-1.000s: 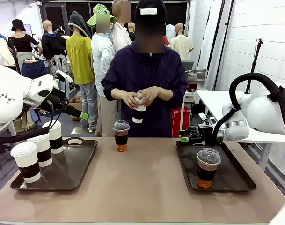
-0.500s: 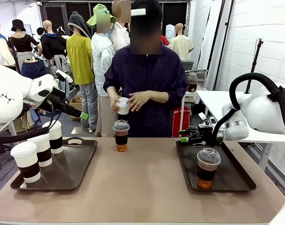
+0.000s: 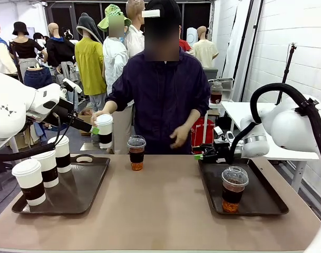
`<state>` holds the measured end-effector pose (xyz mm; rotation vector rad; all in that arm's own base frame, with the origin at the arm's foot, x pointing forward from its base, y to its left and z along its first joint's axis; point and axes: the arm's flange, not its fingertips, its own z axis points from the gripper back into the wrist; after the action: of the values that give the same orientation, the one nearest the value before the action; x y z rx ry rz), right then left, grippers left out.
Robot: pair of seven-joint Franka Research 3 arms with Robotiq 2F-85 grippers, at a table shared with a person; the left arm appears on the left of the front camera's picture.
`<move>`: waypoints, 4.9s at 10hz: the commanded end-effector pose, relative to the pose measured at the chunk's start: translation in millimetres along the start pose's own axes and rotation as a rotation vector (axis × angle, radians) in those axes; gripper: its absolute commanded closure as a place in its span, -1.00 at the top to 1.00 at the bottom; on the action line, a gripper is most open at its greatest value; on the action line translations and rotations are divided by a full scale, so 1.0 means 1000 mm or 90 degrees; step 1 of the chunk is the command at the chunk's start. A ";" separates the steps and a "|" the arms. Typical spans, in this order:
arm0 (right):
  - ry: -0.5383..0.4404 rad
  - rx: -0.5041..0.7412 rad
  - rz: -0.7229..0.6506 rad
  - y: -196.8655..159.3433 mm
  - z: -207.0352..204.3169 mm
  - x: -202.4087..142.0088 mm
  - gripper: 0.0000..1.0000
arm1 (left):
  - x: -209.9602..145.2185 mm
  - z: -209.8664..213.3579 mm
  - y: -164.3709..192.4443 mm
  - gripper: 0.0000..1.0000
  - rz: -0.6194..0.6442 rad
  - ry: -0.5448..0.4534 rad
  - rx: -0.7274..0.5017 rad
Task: Distribute the coffee onto the tray.
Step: Pick up another iced Americano from the middle of the table and place it on the right Handle tray.
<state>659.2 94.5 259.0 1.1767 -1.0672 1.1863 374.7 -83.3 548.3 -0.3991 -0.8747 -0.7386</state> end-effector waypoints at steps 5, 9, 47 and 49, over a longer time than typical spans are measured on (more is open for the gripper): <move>-0.011 -0.007 -0.001 -0.026 -0.059 0.001 1.00 | -0.001 0.000 0.002 1.00 0.004 -0.001 -0.005; -0.010 0.001 -0.004 -0.034 -0.083 0.003 1.00 | -0.001 0.000 0.002 1.00 0.004 -0.001 -0.005; -0.026 0.115 -0.028 -0.054 -0.282 -0.006 1.00 | -0.001 0.000 0.002 1.00 0.004 -0.001 -0.005; -0.016 0.115 -0.032 -0.054 -0.291 -0.007 1.00 | -0.001 0.000 0.002 1.00 0.004 -0.001 -0.005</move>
<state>697.7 373.4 220.1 1.3669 -1.0052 1.2440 374.7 -83.3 548.4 -0.3989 -0.8747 -0.7386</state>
